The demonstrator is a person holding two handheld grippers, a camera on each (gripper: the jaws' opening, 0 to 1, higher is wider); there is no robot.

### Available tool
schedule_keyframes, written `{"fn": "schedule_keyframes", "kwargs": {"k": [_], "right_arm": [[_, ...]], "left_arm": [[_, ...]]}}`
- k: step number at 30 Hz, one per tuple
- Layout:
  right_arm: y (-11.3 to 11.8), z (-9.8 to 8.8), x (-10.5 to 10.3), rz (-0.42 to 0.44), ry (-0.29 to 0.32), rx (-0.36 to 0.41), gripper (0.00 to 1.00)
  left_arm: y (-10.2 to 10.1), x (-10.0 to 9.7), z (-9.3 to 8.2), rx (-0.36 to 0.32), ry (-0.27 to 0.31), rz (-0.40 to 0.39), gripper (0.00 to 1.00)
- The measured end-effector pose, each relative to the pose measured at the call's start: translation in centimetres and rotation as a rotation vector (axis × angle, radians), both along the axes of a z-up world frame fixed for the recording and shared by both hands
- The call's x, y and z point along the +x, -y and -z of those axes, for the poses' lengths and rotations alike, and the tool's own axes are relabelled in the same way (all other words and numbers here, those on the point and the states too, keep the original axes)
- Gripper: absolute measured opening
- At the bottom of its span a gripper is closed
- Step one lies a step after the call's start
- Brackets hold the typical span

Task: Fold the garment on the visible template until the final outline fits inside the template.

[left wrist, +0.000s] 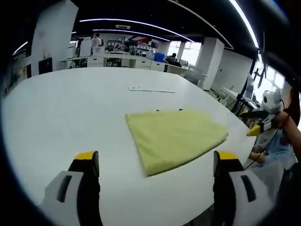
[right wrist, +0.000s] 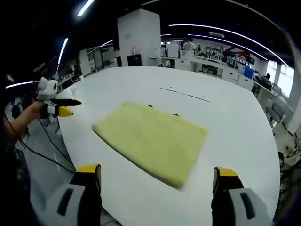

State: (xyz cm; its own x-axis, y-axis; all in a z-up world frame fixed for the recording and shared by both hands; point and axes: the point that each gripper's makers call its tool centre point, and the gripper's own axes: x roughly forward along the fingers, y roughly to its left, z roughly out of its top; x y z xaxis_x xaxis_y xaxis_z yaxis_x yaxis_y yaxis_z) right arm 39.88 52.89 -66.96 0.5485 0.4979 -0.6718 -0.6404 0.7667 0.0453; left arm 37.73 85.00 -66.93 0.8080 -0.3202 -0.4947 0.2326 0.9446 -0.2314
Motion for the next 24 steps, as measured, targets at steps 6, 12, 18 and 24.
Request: {"fn": "schedule_keyframes", "kwargs": {"k": [6, 12, 18, 24], "right_arm": [[1.0, 0.2, -0.4, 0.028, 0.016, -0.017, 1.00], [1.3, 0.3, -0.8, 0.050, 0.012, -0.011, 0.99], [1.2, 0.2, -1.2, 0.040, 0.017, -0.024, 0.99], [1.8, 0.0, -1.2, 0.063, 0.023, -0.007, 0.98]], "left_arm": [[-0.2, -0.6, 0.2, 0.025, -0.015, -0.003, 0.99], [-0.3, -1.2, 0.7, 0.051, -0.037, -0.014, 0.97], [-0.1, -1.4, 0.7, 0.073, -0.040, 0.002, 0.97], [0.1, -1.6, 0.8, 0.051, -0.038, 0.008, 0.96]]}}
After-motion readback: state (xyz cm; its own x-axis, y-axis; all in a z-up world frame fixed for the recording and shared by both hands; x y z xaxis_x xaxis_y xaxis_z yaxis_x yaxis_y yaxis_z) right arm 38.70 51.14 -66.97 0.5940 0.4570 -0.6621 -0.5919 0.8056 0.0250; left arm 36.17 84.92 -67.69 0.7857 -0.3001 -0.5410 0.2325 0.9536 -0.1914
